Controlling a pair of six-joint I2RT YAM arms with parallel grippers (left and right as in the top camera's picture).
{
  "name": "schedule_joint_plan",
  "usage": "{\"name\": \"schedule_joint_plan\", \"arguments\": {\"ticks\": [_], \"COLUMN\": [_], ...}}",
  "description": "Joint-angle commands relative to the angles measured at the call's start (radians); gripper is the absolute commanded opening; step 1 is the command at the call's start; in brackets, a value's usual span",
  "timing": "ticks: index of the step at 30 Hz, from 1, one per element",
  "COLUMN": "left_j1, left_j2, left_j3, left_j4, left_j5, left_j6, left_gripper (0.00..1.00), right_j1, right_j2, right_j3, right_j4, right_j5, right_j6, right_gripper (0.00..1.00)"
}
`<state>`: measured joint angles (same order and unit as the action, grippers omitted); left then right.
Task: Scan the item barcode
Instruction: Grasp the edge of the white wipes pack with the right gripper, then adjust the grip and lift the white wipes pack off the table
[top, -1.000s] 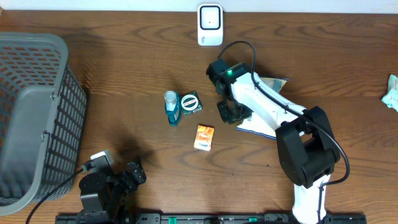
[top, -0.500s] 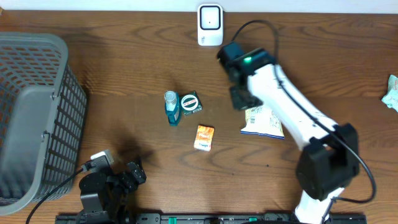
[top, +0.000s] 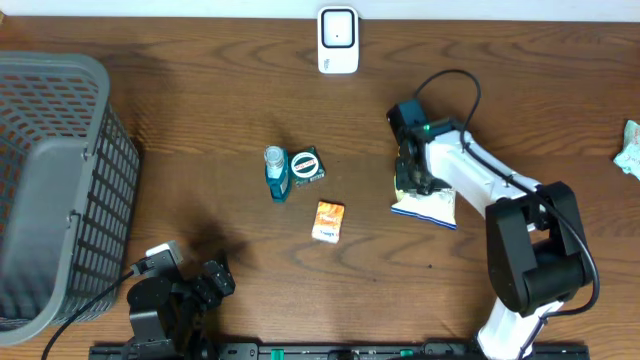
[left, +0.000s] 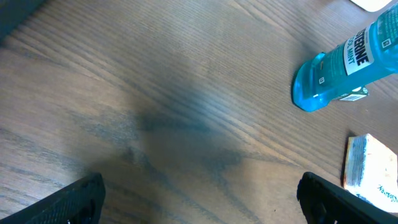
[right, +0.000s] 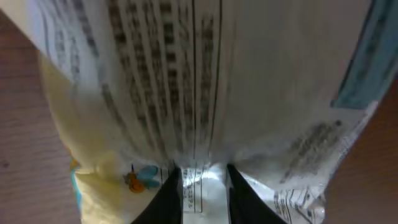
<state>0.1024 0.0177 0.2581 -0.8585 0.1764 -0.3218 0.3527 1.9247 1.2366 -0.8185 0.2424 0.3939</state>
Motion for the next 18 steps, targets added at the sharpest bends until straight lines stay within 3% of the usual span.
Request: {"name": "schedule_joint_plan", "arguments": {"ticks": [1,6,9,12,15,18], "left_j1": [-0.004,-0.004,-0.004,-0.004,-0.004,-0.004], "left_j2": [-0.001,-0.001,-0.001,-0.001,-0.001,-0.001], "left_j3": [-0.010,-0.010,-0.010,-0.010,-0.010,-0.010], "left_j4": [-0.039,-0.039,-0.039,-0.039,-0.039,-0.039], "left_j5": [-0.009,-0.009,-0.009,-0.010,-0.009,-0.009], "left_j6": [0.002,0.002,0.002,0.002,0.002,0.002], "left_gripper": [0.98,0.98,0.98,0.98,0.98,0.98], "right_j1": [-0.005,-0.007,-0.007,-0.007,-0.007,-0.008], "right_j2": [0.013,0.006,-0.004,-0.016,-0.021,-0.021], "right_j3": [-0.089,-0.029,0.074,0.180,0.243,0.245], "right_j4": [0.072,0.038,-0.051,-0.144,-0.189,-0.163], "right_j5": [-0.025,-0.114,-0.174,-0.169,-0.157,-0.070], "right_j6": [0.017,-0.057,-0.085,-0.085,-0.085,-0.070], "right_gripper": [0.17,0.04,0.02,0.09,0.24,0.27]}}
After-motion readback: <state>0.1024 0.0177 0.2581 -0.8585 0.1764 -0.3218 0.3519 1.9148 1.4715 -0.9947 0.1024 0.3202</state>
